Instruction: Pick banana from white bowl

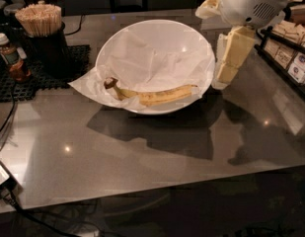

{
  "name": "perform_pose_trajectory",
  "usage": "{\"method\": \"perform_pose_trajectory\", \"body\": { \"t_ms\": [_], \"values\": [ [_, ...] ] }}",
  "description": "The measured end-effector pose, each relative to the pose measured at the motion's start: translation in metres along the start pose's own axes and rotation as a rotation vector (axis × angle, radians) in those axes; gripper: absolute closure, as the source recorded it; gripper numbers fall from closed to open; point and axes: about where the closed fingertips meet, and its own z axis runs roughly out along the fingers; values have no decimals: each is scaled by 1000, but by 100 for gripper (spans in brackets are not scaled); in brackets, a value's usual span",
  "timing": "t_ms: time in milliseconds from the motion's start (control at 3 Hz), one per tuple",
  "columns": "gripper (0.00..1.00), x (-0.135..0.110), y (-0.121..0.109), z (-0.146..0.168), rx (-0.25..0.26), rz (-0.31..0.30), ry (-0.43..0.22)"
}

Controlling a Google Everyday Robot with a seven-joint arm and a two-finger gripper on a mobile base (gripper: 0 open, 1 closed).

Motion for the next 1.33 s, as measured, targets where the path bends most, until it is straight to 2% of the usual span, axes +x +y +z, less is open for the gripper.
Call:
{"method": "perform_pose_trajectory", "body": {
  "t_ms": [667,1000,1333],
  "values": [
    [0,-15,-22,38,-79,-43,-82],
    [0,-16,-24,57,-126,-46,-101],
    [0,-24,-15,69,-168,-80,-91]
  ]
}}
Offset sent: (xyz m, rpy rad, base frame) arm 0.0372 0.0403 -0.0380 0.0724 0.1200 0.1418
